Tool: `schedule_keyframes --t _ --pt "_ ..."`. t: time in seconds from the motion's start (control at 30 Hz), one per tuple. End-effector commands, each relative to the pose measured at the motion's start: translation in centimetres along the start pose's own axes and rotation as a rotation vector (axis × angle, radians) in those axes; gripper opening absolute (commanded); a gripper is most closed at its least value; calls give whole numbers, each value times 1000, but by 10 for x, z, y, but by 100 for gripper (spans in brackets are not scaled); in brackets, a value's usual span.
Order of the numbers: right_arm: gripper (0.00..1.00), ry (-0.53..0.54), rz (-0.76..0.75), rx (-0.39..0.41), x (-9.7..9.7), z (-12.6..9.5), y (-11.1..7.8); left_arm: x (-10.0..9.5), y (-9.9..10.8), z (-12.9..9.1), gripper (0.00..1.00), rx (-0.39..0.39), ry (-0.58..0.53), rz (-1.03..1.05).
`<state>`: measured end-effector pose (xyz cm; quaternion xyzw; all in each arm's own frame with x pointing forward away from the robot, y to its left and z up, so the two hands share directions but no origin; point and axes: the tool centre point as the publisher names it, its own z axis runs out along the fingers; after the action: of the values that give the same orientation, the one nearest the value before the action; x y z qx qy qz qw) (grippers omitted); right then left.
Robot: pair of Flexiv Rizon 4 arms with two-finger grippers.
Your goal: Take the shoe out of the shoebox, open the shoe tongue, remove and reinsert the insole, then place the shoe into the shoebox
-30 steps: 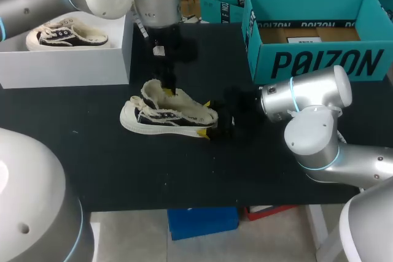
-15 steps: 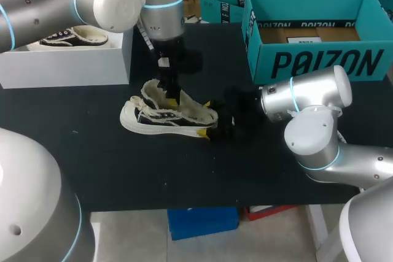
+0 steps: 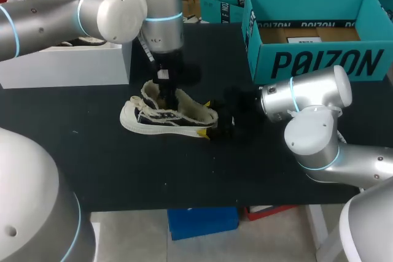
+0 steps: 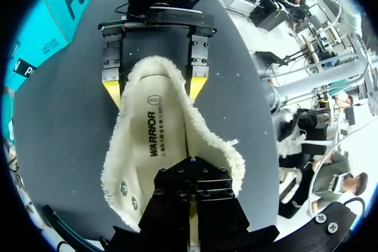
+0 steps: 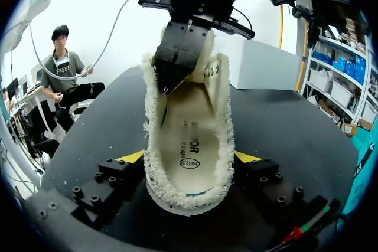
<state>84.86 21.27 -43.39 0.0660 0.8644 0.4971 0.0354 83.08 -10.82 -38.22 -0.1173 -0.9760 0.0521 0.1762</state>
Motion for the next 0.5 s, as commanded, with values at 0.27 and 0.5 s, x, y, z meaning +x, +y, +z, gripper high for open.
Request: schedule_keyframes --t 0.27,0.5 --pt "0 -2 1 1 0 2 -2 -2 1 20 0 -7 11 -18" --pt "0 -2 1 1 0 2 -2 -4 3 28 0 -13 12 -40"
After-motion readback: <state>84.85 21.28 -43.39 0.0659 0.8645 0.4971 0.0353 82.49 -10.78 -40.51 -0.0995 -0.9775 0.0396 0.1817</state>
